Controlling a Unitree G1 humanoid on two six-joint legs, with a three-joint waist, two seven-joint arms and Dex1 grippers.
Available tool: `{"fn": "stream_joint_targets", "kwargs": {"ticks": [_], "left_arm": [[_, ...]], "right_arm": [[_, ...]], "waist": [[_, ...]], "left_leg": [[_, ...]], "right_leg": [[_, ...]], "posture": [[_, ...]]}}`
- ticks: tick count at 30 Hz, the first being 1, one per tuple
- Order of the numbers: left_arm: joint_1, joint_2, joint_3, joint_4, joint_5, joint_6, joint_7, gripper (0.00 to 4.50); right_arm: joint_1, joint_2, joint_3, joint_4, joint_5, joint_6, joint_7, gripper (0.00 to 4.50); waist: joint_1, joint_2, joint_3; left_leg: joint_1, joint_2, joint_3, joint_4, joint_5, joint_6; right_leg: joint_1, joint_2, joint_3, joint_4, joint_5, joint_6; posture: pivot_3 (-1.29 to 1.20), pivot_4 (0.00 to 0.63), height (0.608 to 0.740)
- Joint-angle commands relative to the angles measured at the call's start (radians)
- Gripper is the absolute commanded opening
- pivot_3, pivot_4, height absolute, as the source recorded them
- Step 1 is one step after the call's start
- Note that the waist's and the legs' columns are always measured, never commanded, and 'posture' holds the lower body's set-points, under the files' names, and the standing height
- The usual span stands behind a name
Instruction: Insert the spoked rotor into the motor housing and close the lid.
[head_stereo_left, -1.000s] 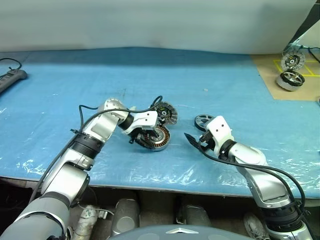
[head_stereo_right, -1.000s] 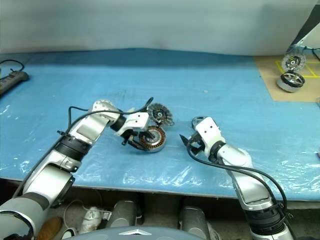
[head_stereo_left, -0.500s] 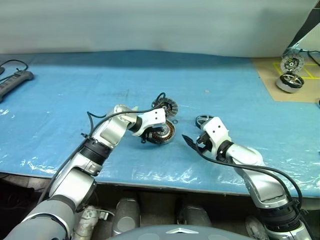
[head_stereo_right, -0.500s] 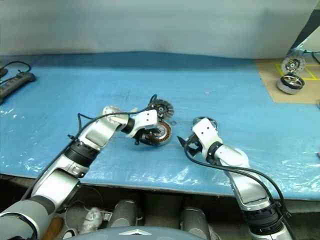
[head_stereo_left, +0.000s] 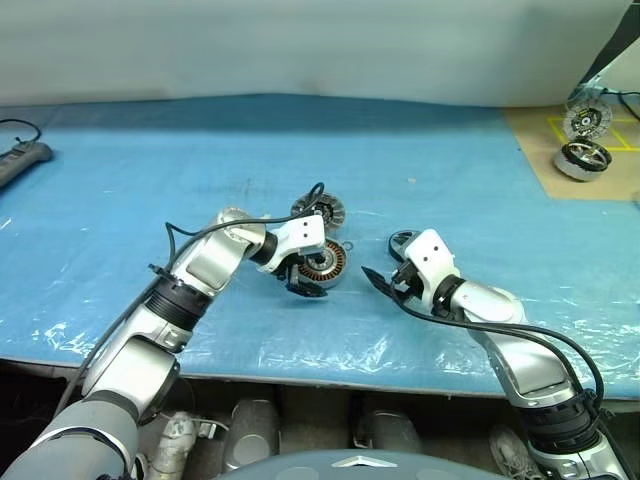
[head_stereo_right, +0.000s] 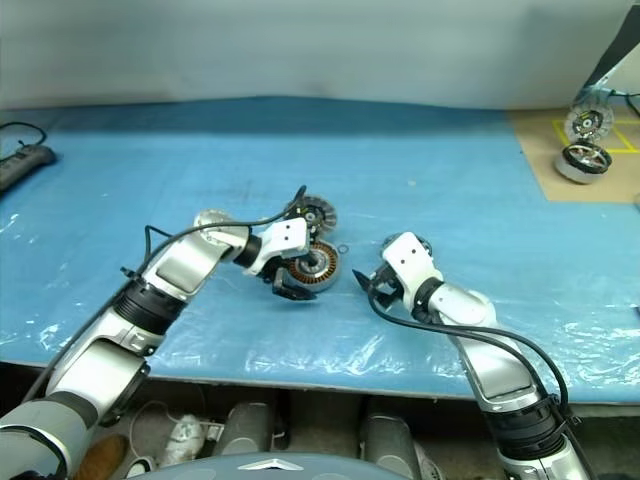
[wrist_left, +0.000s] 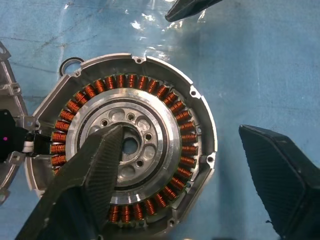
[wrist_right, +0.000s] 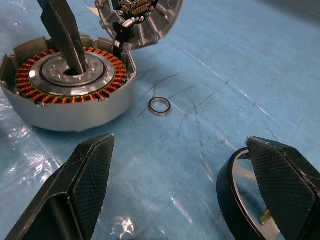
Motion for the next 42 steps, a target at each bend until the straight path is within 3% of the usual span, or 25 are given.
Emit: {"fn": "stream_joint_targets", "kwargs": {"ticks": [1, 4, 8, 13, 17, 20, 27, 34, 42], "left_arm": [[-0.007, 0.087, 0.086, -0.018, -0.143, 0.092, -0.141, 4.00], [0.034, 0.179, 0.073, -0.015, -0.144, -0.060, -0.208, 4.00], [0.074, 0.223, 0.087, -0.002, -0.162, -0.252, -0.254, 4.00], [0.100, 0.170, 0.165, 0.043, -0.235, -0.383, -0.213, 4.00], [0.154, 0.113, 0.225, 0.131, -0.225, -0.491, -0.092, 4.00], [0.210, 0.083, 0.291, 0.063, -0.321, -0.370, -0.037, 4.00], [0.335, 0.011, 0.403, -0.065, -0.416, -0.284, 0.165, 4.00], [0.468, 0.033, 0.374, -0.235, -0.418, -0.255, 0.209, 4.00], [0.416, 0.069, 0.395, -0.140, -0.424, -0.257, 0.185, 4.00]], "right_arm": [[-0.007, -0.002, -0.006, -0.022, 0.018, -0.009, 0.023, 4.50], [-0.016, -0.003, -0.006, -0.004, 0.014, -0.017, 0.035, 4.50], [-0.040, 0.008, 0.003, 0.015, 0.009, -0.023, 0.041, 4.50], [-0.075, 0.025, 0.014, 0.056, -0.004, -0.047, 0.037, 4.50], [-0.128, 0.058, 0.024, 0.135, -0.024, -0.084, 0.017, 4.50], [-0.166, 0.088, 0.039, 0.197, -0.049, -0.124, -0.004, 4.50], [-0.227, 0.118, 0.043, 0.341, -0.065, -0.189, 0.010, 4.50], [-0.302, 0.142, 0.063, 0.527, -0.082, -0.266, 0.054, 4.50], [-0.381, 0.196, 0.082, 0.706, -0.112, -0.361, 0.074, 4.50]], "waist": [[-0.011, -0.001, 0.001], [-0.013, 0.000, 0.001], [-0.009, -0.001, 0.001], [-0.003, -0.001, 0.001], [-0.011, -0.001, 0.002], [-0.015, -0.002, 0.002], [-0.011, -0.002, 0.002], [-0.013, -0.003, 0.003], [-0.015, -0.003, 0.003]], "left_leg": [[-0.001, 0.000, 0.000, 0.000, 0.000, 0.000], [-0.007, 0.000, 0.001, 0.001, 0.000, 0.000], [-0.010, 0.000, 0.001, 0.001, 0.001, 0.000], [-0.011, 0.000, 0.001, 0.004, 0.000, 0.000], [-0.009, 0.000, 0.001, 0.009, -0.001, -0.003], [-0.008, 0.001, 0.002, 0.012, -0.002, -0.003], [-0.009, 0.001, 0.002, 0.014, -0.002, -0.003], [-0.009, 0.002, 0.003, 0.014, -0.002, 0.002], [-0.008, 0.002, 0.003, 0.017, -0.003, 0.001]], "right_leg": [[-0.001, 0.000, 0.000, 0.000, 0.000, 0.000], [-0.009, 0.000, 0.000, 0.001, 0.000, 0.000], [-0.009, 0.000, 0.000, 0.001, 0.000, 0.000], [-0.009, -0.001, -0.001, 0.003, 0.000, 0.000], [-0.009, -0.002, 0.000, 0.010, 0.000, -0.001], [-0.011, -0.001, 0.001, 0.017, -0.001, -0.002], [-0.012, -0.002, 0.002, 0.018, -0.001, -0.002], [-0.012, -0.001, 0.002, 0.018, -0.001, -0.002], [-0.011, -0.001, 0.002, 0.020, -0.001, -0.003]], "posture": [[0.00, 0.150, 0.740], [0.00, 0.150, 0.740], [0.00, 0.150, 0.740], [0.00, 0.150, 0.740], [0.00, 0.150, 0.740], [0.00, 0.150, 0.740], [0.00, 0.150, 0.740], [0.00, 0.150, 0.740], [0.00, 0.150, 0.740]]}}
